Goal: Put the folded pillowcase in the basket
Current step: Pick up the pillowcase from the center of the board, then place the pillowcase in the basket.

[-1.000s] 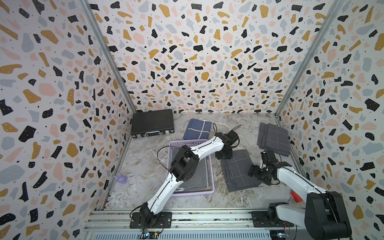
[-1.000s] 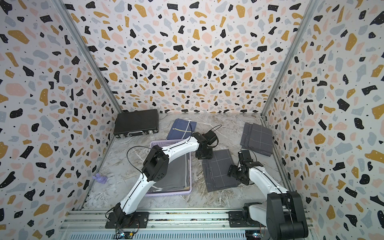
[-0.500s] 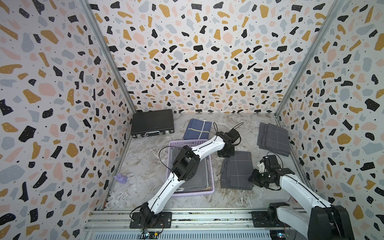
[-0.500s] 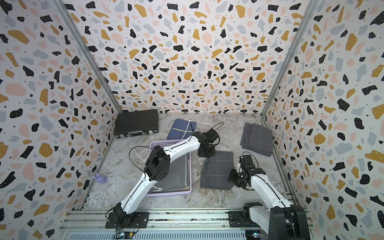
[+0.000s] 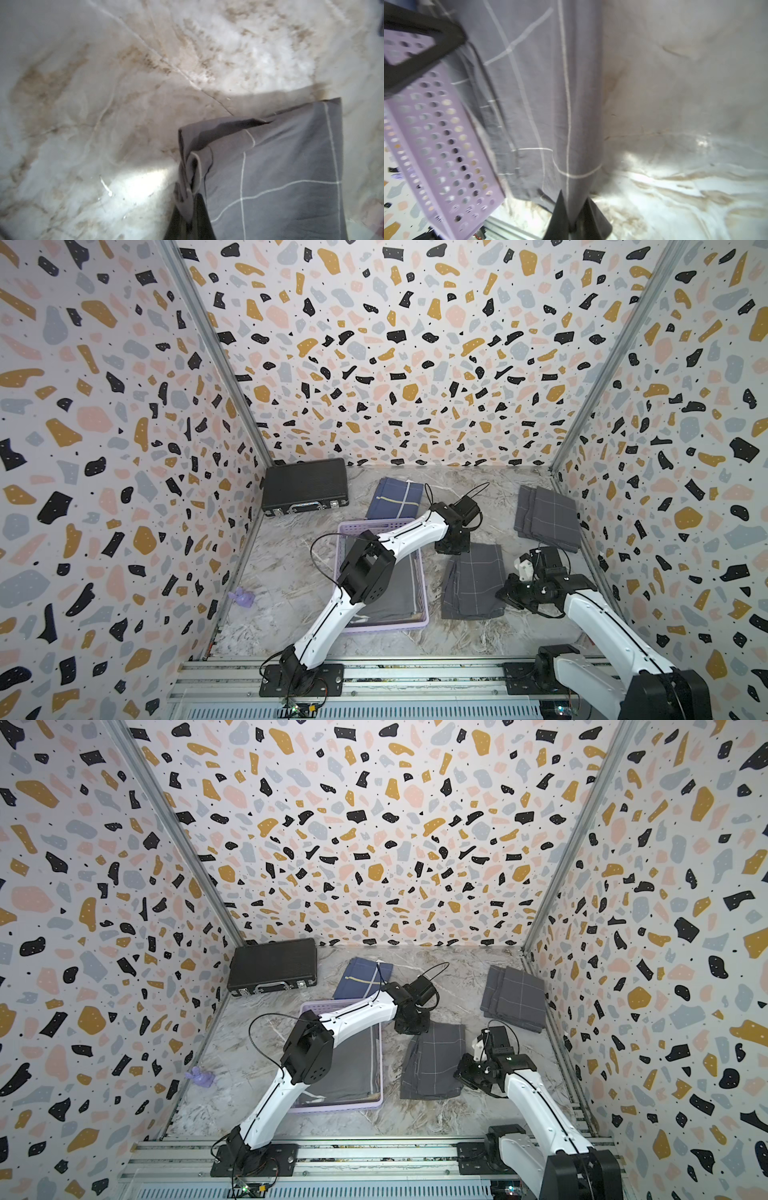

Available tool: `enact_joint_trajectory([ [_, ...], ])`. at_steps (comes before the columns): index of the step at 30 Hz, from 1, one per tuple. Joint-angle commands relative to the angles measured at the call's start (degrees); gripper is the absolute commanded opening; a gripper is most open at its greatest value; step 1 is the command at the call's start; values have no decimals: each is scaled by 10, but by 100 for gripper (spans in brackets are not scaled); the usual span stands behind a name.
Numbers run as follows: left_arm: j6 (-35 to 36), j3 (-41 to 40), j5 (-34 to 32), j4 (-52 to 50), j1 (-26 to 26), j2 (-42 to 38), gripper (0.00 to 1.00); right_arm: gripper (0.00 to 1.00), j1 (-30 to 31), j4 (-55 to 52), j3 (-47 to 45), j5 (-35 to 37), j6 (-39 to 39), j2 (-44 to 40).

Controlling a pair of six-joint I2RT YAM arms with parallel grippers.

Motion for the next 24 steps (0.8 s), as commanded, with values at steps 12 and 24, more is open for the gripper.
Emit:
enact_joint_trajectory([
  [12,68,-96,-49,0,-20,-246,0,0,72,-87,219,-2,49,-41],
  [24,162,-354,-18,5,154,-484,0,0,400,53,265,153,166,91],
])
